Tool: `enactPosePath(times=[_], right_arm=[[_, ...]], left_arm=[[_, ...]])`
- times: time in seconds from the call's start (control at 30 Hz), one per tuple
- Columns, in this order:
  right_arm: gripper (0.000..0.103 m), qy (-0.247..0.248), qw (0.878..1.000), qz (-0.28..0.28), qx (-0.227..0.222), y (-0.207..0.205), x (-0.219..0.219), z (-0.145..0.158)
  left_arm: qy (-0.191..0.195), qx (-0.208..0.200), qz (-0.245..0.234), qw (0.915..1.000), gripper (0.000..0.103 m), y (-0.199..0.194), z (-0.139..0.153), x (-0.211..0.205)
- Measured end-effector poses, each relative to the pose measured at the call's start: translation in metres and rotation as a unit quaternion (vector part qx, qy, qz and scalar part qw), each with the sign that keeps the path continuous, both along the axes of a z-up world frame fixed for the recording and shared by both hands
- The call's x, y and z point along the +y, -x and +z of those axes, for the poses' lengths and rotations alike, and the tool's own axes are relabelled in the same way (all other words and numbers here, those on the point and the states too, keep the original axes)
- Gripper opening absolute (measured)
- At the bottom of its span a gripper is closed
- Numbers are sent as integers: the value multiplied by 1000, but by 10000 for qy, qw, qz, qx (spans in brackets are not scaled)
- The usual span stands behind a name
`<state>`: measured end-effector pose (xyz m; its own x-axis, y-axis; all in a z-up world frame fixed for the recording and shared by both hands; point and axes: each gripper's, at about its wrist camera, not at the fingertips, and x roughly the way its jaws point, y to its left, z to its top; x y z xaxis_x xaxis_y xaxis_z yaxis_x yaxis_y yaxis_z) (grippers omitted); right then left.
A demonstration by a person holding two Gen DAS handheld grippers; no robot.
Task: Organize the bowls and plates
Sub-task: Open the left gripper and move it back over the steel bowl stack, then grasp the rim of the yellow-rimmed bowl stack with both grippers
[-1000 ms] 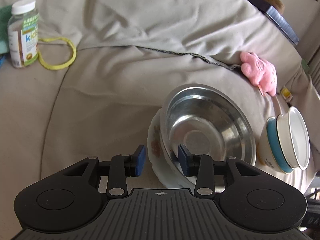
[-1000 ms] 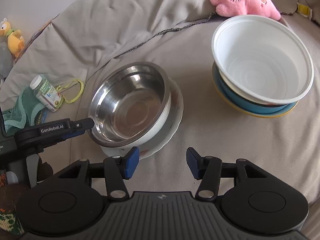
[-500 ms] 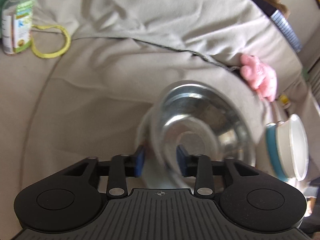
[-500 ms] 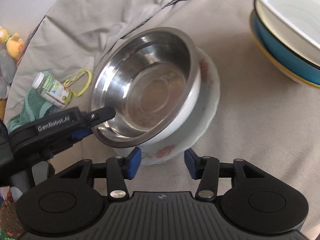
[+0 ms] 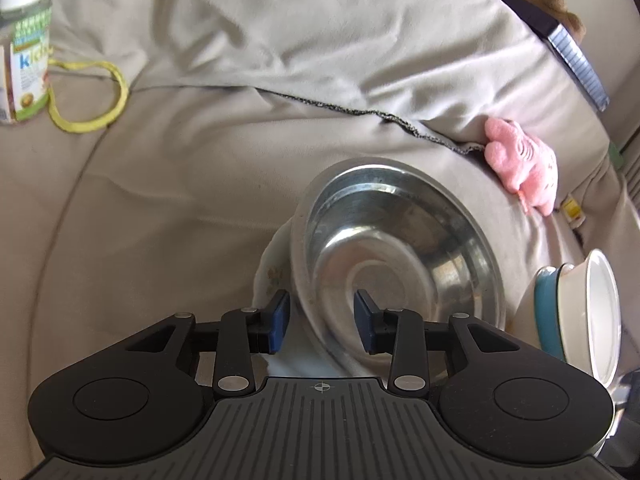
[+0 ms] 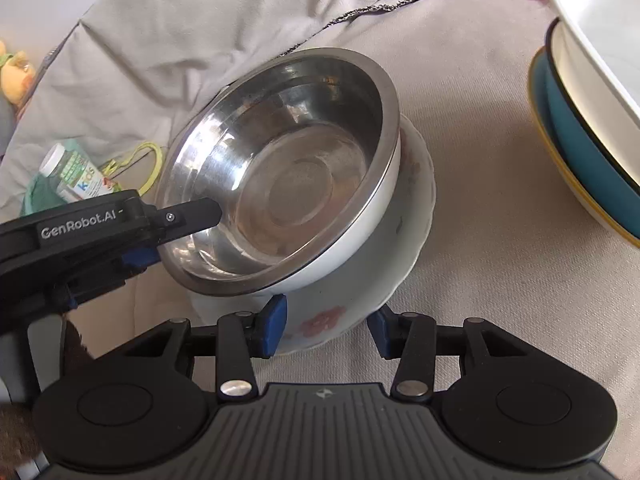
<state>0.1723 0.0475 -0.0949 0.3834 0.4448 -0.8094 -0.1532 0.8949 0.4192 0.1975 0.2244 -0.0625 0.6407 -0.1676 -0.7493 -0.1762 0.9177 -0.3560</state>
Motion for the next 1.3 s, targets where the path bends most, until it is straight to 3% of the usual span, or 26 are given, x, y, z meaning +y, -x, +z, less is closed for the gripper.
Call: enactPosePath(times=[0.1, 0.2, 0.4, 0.53, 0.67, 0.77, 0.87, 1.07, 1.2, 1.3], right_arm=[[53, 45, 9994, 237, -245, 20, -15, 10], [53, -46, 9982, 537, -244, 39, -36, 20], [53, 179, 9930, 648, -976, 63, -95, 58], [55, 131, 9881, 349, -1491, 59, -147, 91], [63, 291, 9774, -364, -2062, 48, -204, 113], [67, 553, 9673, -901, -2304, 31, -236, 108], [67, 666, 9663, -1246, -2151, 5, -257, 87], [67, -138, 9854, -1222, -1179, -39, -259, 23], [68, -992, 9875, -1007, -700, -51, -257, -5], [64, -1109, 9870, -849, -792, -51, -255, -7]], left_arm=[[-569, -202, 8, 9982, 38, 11, 15, -13], [-853, -389, 66, 9956, 38, 20, 31, -28], [-704, -717, -190, 9948, 38, 31, 58, -83], [-307, -839, -677, 9937, 38, 27, 78, -128], [-365, -1117, -991, 9881, 38, 17, 98, -175], [-426, -1278, -1245, 9830, 39, 9, 106, -203], [-706, -1169, -1504, 9791, 39, -3, 102, -229], [-1364, -807, -1660, 9733, 39, -22, 81, -255], [-1459, -820, -1750, 9702, 38, -24, 81, -259], [-1449, -682, -1787, 9708, 37, -24, 78, -260]])
